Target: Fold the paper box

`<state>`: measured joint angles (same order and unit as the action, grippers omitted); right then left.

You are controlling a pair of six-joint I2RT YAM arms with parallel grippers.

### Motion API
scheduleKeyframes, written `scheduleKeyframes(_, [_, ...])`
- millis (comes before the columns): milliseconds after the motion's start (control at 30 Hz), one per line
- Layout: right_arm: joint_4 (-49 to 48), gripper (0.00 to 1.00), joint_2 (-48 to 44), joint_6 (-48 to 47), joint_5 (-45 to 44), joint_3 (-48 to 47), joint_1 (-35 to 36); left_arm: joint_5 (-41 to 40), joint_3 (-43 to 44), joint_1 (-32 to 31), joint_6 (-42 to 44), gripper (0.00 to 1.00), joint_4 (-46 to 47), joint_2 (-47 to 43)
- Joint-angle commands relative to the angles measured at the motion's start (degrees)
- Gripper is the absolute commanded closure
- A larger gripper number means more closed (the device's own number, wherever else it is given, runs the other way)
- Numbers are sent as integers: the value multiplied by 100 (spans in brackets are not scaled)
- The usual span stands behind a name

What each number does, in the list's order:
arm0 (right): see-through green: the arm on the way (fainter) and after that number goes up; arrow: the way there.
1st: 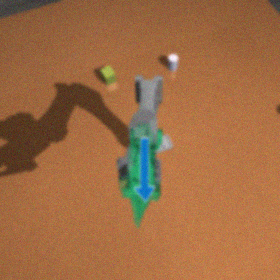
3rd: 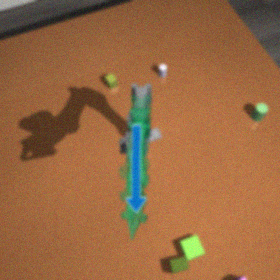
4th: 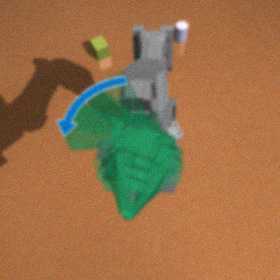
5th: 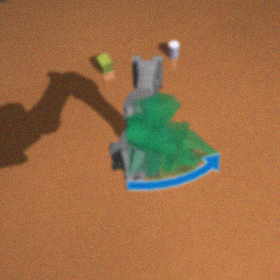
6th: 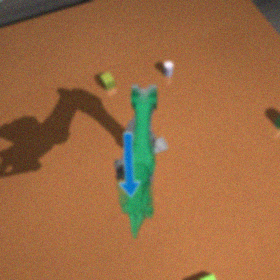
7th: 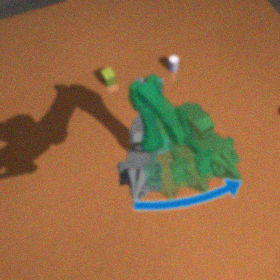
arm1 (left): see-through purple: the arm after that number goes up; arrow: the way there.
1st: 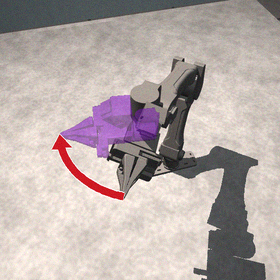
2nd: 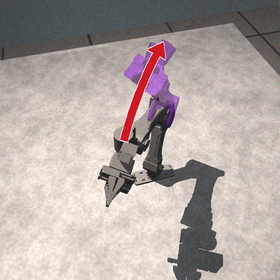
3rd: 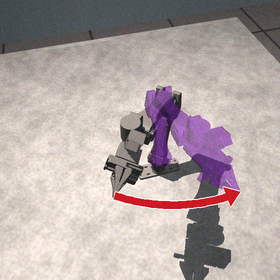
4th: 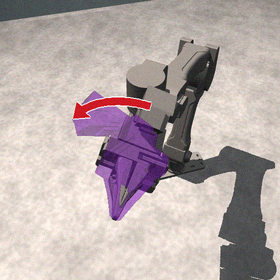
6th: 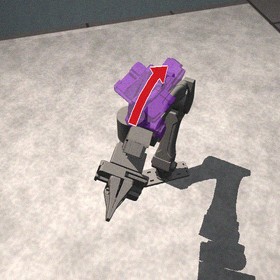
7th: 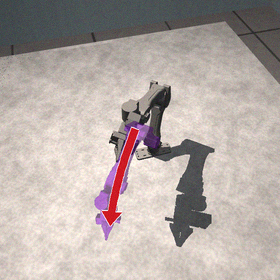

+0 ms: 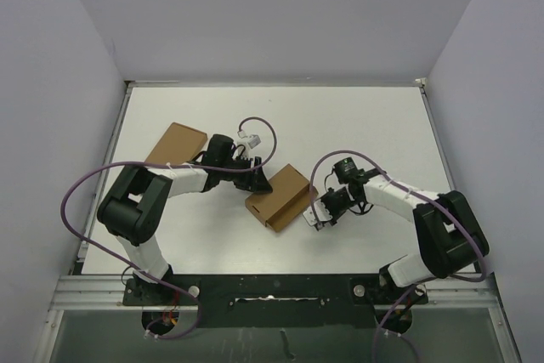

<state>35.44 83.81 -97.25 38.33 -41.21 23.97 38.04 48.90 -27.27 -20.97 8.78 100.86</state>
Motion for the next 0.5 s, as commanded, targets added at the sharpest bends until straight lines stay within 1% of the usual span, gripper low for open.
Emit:
scheduleKeyframes(0, [-1230, 100, 62, 476, -836, 120, 302, 156, 75, 37, 120, 50, 190, 68])
scheduleKeyframes(167, [-1929, 100, 333, 993, -1599, -26, 576, 229, 116, 39, 128, 50, 216, 140])
scheduleKeyframes(467, [-2558, 100, 112, 1428, -1720, -14, 844, 255, 151, -18, 96, 51, 245, 237])
